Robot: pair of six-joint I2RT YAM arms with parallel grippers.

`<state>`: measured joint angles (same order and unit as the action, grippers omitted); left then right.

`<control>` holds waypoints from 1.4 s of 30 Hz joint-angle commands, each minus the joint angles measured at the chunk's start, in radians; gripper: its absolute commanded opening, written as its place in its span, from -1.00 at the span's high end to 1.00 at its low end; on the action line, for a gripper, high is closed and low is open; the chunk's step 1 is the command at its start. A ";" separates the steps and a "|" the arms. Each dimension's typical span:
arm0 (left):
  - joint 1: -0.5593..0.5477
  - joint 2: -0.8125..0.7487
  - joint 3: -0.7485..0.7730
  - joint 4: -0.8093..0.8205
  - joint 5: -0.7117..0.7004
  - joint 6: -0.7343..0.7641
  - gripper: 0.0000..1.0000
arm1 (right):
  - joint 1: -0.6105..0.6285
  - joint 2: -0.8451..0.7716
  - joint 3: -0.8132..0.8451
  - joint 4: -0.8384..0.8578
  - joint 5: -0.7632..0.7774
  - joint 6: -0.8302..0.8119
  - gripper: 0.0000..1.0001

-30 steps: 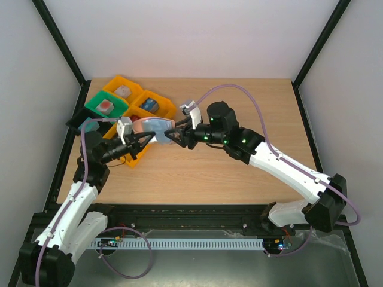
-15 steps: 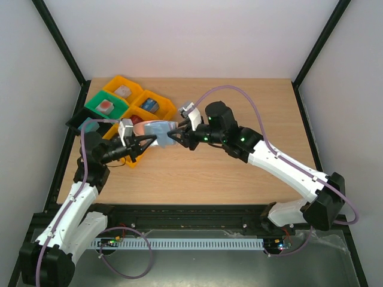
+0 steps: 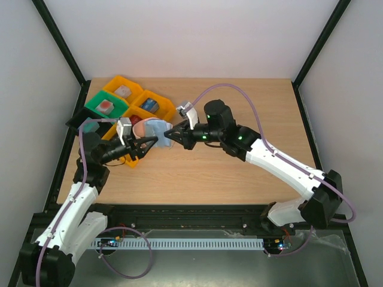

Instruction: Take the credit cards out of the card holder

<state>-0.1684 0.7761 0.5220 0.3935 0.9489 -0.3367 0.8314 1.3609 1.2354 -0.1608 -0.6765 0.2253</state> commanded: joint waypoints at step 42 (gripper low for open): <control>0.058 -0.024 0.057 -0.051 -0.060 0.056 0.36 | 0.112 0.073 0.225 -0.176 0.157 -0.023 0.97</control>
<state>-0.1165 0.7498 0.5404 0.2661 0.8013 -0.2222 0.9371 1.4528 1.4605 -0.3428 -0.4034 0.2379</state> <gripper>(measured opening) 0.413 0.064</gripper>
